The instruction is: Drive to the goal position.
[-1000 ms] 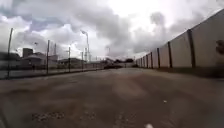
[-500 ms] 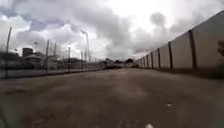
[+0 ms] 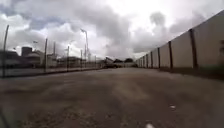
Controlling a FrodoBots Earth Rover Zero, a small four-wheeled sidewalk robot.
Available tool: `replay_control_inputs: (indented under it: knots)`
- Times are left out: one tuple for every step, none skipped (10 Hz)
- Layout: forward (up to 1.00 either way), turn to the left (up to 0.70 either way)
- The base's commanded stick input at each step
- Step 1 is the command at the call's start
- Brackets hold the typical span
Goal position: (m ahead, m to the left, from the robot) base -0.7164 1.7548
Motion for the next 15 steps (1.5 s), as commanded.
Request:
replay_control_inputs:
  knots:
    - [0.3,0.0]
    - [0.3,0.0]
    - [0.3,0.0]
    - [0.3,0.0]
    - [0.3,0.0]
    - [0.3,0.0]
    - [0.3,0.0]
    - [0.3,0.0]
    - [0.3,0.0]
    - [0.3,0.0]
    - [0.3,0.0]
    - [0.3,0.0]
    - [0.3,0.0]
    - [0.3,0.0]
    - [0.3,0.0]
